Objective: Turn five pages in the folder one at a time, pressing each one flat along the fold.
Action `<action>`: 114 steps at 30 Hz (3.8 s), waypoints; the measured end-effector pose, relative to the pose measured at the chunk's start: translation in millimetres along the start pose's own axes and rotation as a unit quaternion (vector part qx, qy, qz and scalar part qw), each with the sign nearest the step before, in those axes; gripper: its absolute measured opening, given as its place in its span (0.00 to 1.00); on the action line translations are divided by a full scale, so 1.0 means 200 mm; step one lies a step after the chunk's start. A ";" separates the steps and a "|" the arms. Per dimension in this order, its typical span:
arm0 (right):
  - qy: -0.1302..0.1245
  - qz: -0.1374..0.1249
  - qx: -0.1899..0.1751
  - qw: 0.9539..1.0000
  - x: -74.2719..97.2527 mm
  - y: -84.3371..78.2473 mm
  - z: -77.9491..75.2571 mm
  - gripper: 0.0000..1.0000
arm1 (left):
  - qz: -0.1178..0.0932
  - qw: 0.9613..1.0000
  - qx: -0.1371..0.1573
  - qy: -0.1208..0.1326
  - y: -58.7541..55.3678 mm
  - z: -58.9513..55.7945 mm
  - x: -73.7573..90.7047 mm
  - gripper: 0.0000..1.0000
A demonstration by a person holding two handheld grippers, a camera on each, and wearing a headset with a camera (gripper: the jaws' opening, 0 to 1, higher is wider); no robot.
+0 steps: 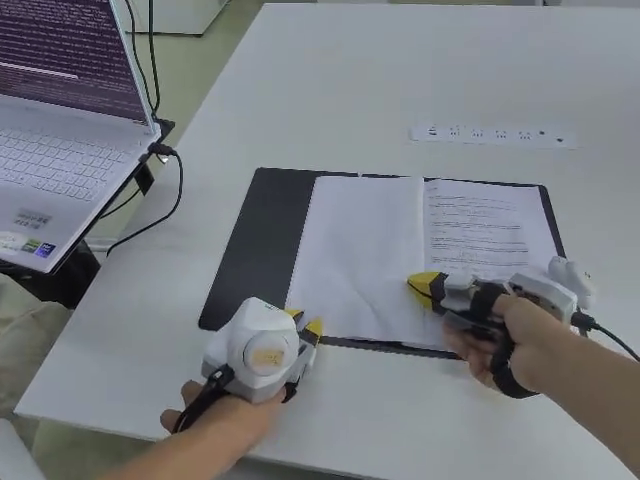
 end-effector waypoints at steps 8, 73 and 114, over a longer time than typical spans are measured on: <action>-0.002 0.005 -0.004 1.000 0.06 -0.14 -0.05 0.00 | 0.001 1.000 -0.006 0.000 0.00 0.00 0.00 0.11; -0.283 -0.168 0.494 0.805 1.22 -0.51 0.40 1.00 | -0.041 0.998 0.025 0.030 0.29 -0.11 0.90 0.99; -0.270 -0.162 0.476 0.821 1.21 -0.50 0.31 0.82 | 0.053 0.991 -0.075 -0.094 0.45 -0.85 -0.16 0.57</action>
Point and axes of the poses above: the centre of the closed fingertips' face, and the gripper's own axes: x roughly backward along the fingers, z roughly to its left, y roughly out of its top, the point moved 10 cm from there along x, roughly backward along the fingers, and after that the axes turned 11 degrees about z, right-handed, at the moved point
